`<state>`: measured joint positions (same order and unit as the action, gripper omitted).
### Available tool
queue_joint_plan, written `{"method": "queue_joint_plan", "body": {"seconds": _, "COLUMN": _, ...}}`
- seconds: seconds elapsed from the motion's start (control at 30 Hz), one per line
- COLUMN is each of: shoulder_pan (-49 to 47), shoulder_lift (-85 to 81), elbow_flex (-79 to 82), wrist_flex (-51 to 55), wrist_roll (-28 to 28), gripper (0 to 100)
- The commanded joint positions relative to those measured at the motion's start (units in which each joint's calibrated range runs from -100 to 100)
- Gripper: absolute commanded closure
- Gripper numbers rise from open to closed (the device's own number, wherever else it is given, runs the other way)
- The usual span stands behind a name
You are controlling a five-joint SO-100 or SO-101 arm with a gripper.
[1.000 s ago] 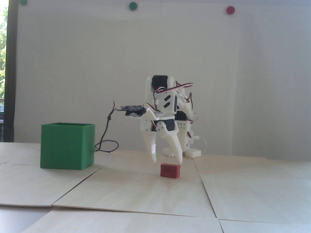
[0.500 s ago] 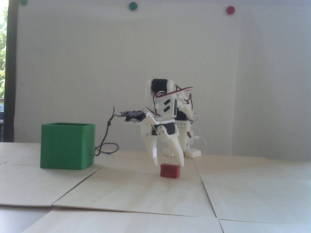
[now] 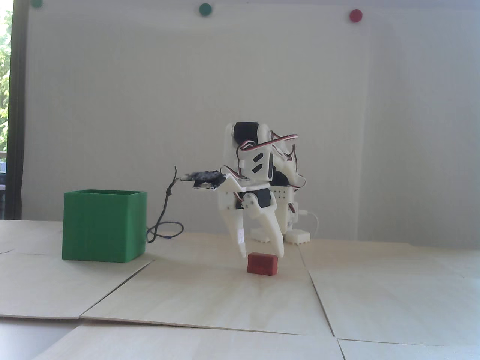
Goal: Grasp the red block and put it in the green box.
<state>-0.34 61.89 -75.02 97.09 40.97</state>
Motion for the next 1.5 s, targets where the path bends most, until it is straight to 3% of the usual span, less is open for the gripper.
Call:
{"method": "queue_joint_plan", "body": {"seconds": 0.0, "shoulder_pan": -0.02, "shoulder_lift": -1.53, "elbow_flex": -3.68, "wrist_flex": 0.72, "wrist_roll": -0.21, "gripper": 83}}
{"method": "queue_joint_plan", "body": {"seconds": 0.3, "shoulder_pan": -0.1, "shoulder_lift": -1.53, "elbow_flex": -3.68, "wrist_flex": 0.72, "wrist_roll": -0.32, "gripper": 93}}
{"method": "queue_joint_plan", "body": {"seconds": 0.7, "shoulder_pan": 0.3, "shoulder_lift": -1.53, "elbow_flex": -3.59, "wrist_flex": 0.8, "wrist_roll": -0.11, "gripper": 68}}
{"method": "queue_joint_plan", "body": {"seconds": 1.03, "shoulder_pan": 3.04, "shoulder_lift": -1.37, "elbow_flex": -3.5, "wrist_flex": 2.24, "wrist_roll": -0.63, "gripper": 75}}
{"method": "queue_joint_plan", "body": {"seconds": 1.47, "shoulder_pan": 6.34, "shoulder_lift": -1.45, "elbow_flex": -3.59, "wrist_flex": 2.32, "wrist_roll": -10.83, "gripper": 75}}
